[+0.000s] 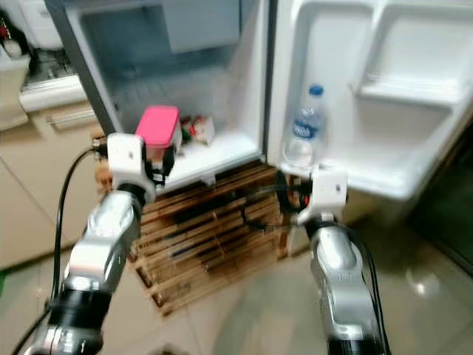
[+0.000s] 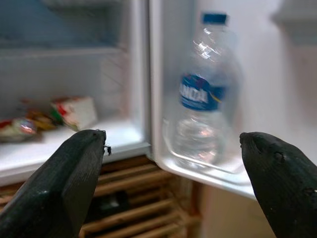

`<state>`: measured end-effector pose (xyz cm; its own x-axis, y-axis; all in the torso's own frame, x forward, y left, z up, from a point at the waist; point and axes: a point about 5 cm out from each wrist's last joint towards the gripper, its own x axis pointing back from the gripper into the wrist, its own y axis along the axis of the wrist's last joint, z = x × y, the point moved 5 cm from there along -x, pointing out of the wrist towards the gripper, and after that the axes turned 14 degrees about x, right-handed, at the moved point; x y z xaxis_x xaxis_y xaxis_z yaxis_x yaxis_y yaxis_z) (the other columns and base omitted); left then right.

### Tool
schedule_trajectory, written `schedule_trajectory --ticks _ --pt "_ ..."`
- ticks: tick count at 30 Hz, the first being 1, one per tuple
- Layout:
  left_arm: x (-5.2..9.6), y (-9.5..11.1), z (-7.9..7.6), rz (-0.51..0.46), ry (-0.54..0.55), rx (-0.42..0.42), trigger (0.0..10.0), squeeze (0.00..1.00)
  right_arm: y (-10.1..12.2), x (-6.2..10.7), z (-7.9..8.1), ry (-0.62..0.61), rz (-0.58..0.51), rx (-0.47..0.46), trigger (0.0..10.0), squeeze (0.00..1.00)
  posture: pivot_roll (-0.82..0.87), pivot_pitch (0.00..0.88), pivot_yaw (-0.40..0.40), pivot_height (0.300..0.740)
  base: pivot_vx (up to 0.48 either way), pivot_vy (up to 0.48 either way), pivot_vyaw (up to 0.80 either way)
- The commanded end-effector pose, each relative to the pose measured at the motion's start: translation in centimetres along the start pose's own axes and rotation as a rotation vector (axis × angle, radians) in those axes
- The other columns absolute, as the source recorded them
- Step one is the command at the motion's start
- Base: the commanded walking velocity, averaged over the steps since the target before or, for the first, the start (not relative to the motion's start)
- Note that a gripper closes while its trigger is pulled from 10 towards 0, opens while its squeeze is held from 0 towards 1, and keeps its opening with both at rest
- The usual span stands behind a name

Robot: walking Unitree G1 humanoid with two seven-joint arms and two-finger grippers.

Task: Restocking fridge

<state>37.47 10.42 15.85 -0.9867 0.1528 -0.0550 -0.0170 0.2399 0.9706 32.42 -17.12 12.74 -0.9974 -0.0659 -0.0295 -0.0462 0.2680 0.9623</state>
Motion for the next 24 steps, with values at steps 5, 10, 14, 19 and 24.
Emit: schedule_trajectory --ticks 5,10,14,19,24 --pt "-0.1 -0.4 1.7 0.027 0.064 0.011 10.0 0.0 0.9 -0.4 1.1 0.045 -0.025 0.019 10.0 0.0 -0.11 0.0 0.06 0.74 0.299 -0.373 0.5" --pt "0.0 0.1 1.6 -0.01 0.061 0.08 10.0 0.0 0.7 -0.7 1.1 0.038 -0.011 0.02 10.0 0.0 -0.11 0.0 0.055 0.74 0.299 -0.371 0.49" --pt "-0.1 0.0 1.6 -0.002 0.061 0.071 10.0 0.0 0.5 -0.8 1.1 0.039 -0.002 0.012 10.0 0.0 -0.1 0.0 0.051 0.74 0.285 -0.186 0.22" --pt "0.0 0.5 1.5 -0.025 0.053 0.105 10.0 0.0 0.4 -1.0 0.7 0.014 0.006 0.001 10.0 0.0 -0.1 0.0 0.048 0.74 0.055 0.0 0.0" --pt "0.0 0.5 1.6 -0.024 0.051 0.09 10.0 0.0 0.6 -1.0 0.9 0.029 -0.008 0.013 10.0 0.0 -0.1 0.0 0.046 0.74 0.0 0.0 0.27"
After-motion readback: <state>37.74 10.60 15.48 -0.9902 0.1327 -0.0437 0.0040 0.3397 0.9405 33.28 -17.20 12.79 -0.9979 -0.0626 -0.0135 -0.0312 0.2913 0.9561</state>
